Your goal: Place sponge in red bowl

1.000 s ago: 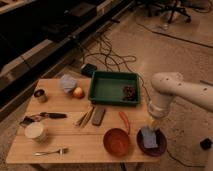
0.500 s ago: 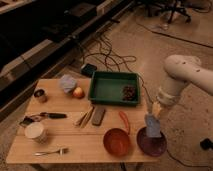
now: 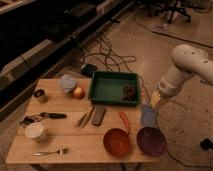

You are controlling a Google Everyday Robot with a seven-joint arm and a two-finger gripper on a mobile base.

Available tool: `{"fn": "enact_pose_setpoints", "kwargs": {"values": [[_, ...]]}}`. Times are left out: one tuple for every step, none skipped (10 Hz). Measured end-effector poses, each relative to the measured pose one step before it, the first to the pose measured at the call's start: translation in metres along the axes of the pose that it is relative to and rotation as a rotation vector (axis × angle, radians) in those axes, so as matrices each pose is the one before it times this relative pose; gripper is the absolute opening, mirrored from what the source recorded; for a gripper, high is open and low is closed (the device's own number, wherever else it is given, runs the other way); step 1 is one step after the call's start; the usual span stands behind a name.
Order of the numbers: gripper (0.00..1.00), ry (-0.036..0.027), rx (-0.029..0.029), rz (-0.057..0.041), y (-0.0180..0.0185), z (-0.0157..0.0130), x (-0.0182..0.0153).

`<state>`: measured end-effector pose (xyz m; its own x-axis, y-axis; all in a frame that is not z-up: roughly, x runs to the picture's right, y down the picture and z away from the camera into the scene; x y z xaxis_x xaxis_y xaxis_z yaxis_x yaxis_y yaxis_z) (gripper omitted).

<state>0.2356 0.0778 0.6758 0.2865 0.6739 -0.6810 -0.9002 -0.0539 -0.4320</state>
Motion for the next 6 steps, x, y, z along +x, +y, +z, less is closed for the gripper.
{"fn": "enact_pose_setpoints", "kwargs": {"values": [[0.07, -0.01689, -0.06095, -0.00001, 0.00761, 0.00445, -0.00924], [0.07, -0.00976, -0.04198, -0.00408, 0.0054, 0.0034, -0.00589], [0.07, -0.0039, -0.02154, -0.00321, 0.00427, 0.00353, -0.00243], [0.07, 0.00311, -0.00373, -0.00415, 0.00242, 0.00272, 0.00004], [0.07, 0.01393, -0.00321, -0.01092, 0.00543, 0.00651, -0.00145], [0.07, 0.01522, -0.00032, -0.00824, 0.00511, 0.00635, -0.00157]]}}
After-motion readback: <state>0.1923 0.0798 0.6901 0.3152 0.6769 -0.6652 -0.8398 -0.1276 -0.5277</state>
